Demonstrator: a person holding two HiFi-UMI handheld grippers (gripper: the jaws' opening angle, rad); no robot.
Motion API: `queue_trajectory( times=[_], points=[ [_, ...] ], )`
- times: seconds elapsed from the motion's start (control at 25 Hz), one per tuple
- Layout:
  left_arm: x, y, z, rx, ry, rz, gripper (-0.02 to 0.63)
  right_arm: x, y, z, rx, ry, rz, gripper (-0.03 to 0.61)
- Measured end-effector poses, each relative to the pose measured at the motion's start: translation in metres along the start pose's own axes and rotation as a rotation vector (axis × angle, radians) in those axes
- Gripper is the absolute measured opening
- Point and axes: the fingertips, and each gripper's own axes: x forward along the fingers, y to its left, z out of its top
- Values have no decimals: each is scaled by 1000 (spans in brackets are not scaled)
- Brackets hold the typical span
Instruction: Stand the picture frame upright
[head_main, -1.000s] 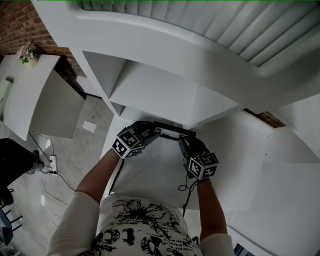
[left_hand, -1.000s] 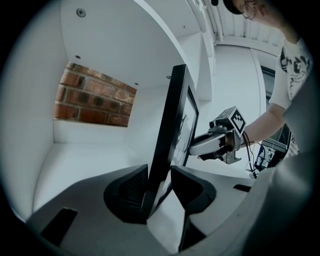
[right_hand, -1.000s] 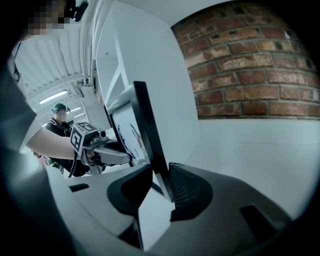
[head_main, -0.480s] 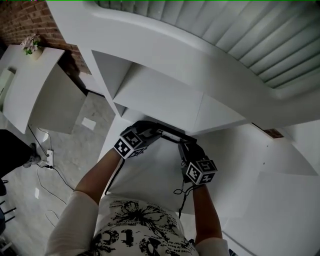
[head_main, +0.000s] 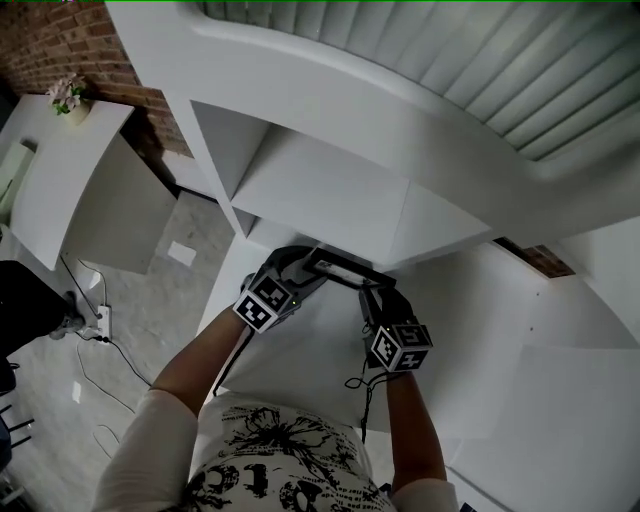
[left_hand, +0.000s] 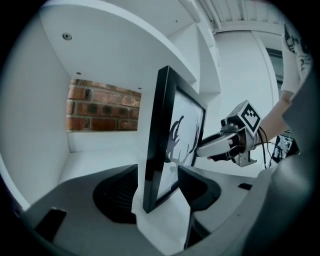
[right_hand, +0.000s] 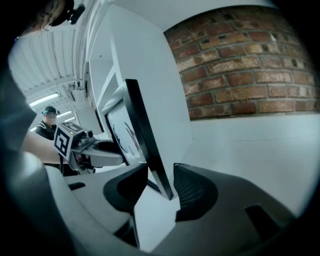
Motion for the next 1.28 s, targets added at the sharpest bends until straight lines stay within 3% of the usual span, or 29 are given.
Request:
queue_trajectory(
  times=[0.08, 0.24, 0.32, 0.44, 0.56, 0.64, 0.8, 0.96, 1.28],
  points=[
    [-11, 4, 4, -13, -38, 49, 259, -4, -2, 1, -33, -4, -47, 203],
    [-39, 14, 5, -100, -109, 159, 257, -21, -3, 7, -71, -34, -117, 212],
    [-57, 14, 4, -108, -136, 207, 213, -33, 2, 8, -88, -56, -131, 211],
    [-76, 6, 1, -80, -131, 256, 141, -51, 13, 8, -90, -87, -115, 102],
    [-94, -11, 1, -75, -140, 251, 46, -71, 27, 5, -85, -109, -121, 5],
    [-104, -24, 3, -74, -146, 238, 8, -83, 38, 3, -79, -120, -114, 3],
    [-120, -50, 10, -73, -148, 198, 8, -108, 62, 9, -145, -151, -121, 3],
    [-141, -69, 21, -85, -146, 210, 8, -129, 89, 7, -265, -140, -109, 3],
    [-177, -99, 58, -71, -186, 191, 8, -168, 105, 20, -223, -238, -104, 2]
  ],
)
